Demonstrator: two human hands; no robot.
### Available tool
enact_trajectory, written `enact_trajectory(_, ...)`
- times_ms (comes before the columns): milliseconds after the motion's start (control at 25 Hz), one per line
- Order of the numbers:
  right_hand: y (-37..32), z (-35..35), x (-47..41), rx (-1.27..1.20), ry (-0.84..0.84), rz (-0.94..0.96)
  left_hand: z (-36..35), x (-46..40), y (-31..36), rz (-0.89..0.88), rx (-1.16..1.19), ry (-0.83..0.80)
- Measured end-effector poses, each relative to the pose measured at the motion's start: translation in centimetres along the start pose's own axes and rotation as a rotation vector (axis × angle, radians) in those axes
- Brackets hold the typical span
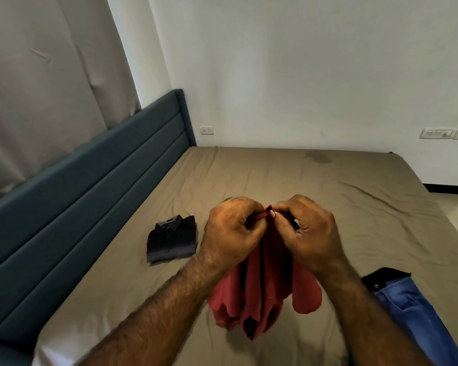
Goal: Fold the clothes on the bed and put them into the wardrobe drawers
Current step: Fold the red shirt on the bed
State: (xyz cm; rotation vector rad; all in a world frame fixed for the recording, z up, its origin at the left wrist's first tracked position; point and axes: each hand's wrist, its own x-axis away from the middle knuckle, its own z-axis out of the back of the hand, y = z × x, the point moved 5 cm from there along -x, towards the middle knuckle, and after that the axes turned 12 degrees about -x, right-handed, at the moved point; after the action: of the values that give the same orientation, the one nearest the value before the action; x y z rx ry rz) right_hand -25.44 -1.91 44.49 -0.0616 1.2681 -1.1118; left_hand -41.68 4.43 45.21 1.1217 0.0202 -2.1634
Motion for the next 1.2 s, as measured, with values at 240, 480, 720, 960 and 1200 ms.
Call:
enact_trajectory(240,-0.3,-0.7,0.0,-0.036,0.051,0.004,0.4,1.2,-0.2,0.115,0.09,0.082)
enact_trajectory(480,0.4,-2.0,-0.3,-0.495,-0.024,-0.53,1.3,0.9,-1.5,0.1,0.07,0.081)
enact_trajectory(720,1.2,-2.4,0.4,-0.908,0.109,-0.958,1.8,0.6,-1.8,0.046,0.006,0.06)
enact_trajectory(960,0.2,-3.9,0.3,-1.039,0.008,-0.927,1.8,1.5,-0.9,-0.122,0.004,0.088)
enact_trajectory(1200,-0.4,-2.6,-0.5,-0.34,0.018,-0.622,2.0,1.4,-1.1,-0.108,0.101,0.098)
